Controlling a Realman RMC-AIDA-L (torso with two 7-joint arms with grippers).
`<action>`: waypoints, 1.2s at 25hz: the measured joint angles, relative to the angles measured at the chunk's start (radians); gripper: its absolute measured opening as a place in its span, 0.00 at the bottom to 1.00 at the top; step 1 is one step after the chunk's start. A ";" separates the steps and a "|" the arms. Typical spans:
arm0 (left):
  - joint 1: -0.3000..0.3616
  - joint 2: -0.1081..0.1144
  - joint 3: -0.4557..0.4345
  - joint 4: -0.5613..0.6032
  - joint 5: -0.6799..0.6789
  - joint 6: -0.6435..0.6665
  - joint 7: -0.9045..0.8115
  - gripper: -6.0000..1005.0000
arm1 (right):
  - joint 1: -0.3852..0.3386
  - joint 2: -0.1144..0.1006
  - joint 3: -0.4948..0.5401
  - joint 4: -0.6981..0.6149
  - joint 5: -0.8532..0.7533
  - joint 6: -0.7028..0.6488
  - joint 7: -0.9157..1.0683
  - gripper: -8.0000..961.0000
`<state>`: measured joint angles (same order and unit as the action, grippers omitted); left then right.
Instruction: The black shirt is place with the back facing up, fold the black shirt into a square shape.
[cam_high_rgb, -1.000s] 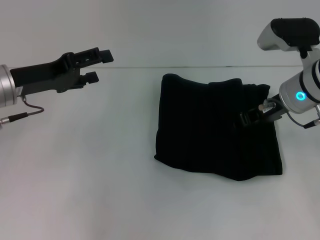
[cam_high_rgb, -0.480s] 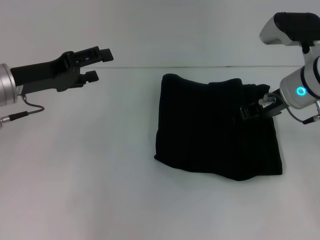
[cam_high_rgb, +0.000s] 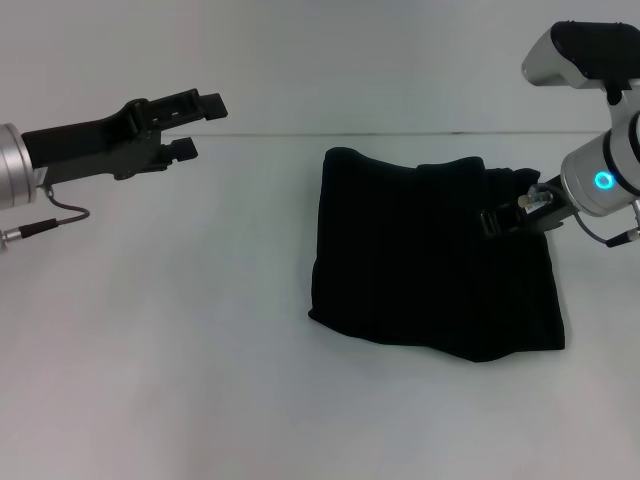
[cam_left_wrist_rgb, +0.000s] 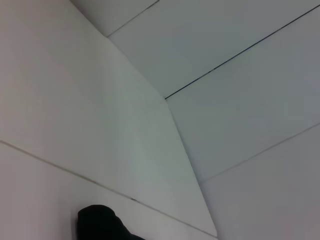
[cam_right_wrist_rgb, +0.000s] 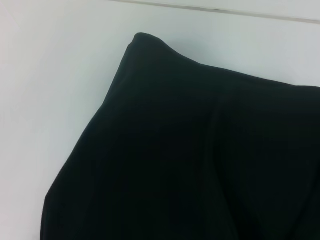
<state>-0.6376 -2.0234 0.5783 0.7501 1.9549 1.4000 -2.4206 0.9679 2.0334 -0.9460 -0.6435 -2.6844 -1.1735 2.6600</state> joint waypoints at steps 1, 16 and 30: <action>0.000 0.000 0.000 0.000 0.000 -0.001 0.000 0.94 | 0.000 -0.001 0.000 -0.001 0.000 -0.003 0.001 0.09; -0.001 0.003 0.000 0.000 -0.012 -0.008 0.007 0.94 | -0.111 0.001 -0.005 -0.175 -0.058 -0.080 0.138 0.02; -0.001 0.000 0.000 0.000 -0.026 -0.007 0.009 0.94 | -0.151 -0.028 0.005 -0.128 -0.063 0.014 0.176 0.03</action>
<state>-0.6385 -2.0232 0.5783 0.7501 1.9290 1.3929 -2.4114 0.8164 2.0059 -0.9406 -0.7714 -2.7470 -1.1592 2.8360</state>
